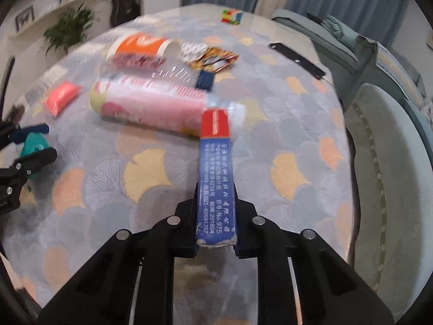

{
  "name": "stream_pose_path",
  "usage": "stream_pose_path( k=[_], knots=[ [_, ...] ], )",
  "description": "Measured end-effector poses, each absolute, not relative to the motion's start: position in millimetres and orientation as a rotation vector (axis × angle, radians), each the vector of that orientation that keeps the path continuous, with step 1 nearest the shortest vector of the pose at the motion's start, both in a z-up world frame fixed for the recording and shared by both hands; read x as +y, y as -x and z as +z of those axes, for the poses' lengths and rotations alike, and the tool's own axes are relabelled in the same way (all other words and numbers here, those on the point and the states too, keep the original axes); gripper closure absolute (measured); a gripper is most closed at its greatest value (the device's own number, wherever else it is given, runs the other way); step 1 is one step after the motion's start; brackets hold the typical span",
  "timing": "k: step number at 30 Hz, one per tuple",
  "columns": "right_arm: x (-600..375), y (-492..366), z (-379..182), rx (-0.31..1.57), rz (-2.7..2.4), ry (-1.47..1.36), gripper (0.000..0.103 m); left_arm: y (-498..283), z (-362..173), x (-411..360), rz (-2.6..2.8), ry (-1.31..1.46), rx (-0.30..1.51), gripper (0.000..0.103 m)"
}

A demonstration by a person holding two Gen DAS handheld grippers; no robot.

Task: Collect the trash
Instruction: 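Lift the teal packet and blue box off the table with both grippers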

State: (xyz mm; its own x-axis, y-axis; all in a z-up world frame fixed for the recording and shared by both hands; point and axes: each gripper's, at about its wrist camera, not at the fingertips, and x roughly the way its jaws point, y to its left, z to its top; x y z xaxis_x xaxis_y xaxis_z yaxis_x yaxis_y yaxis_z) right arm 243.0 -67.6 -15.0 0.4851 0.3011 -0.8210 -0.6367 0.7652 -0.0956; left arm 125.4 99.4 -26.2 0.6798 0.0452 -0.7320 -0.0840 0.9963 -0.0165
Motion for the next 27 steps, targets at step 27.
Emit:
stream_pose_path(
  k=[27],
  knots=[
    [-133.4,-148.2,103.1,0.7,0.452,-0.029,0.088,-87.6,27.1,85.6,-0.094,0.072,0.647,0.058]
  ],
)
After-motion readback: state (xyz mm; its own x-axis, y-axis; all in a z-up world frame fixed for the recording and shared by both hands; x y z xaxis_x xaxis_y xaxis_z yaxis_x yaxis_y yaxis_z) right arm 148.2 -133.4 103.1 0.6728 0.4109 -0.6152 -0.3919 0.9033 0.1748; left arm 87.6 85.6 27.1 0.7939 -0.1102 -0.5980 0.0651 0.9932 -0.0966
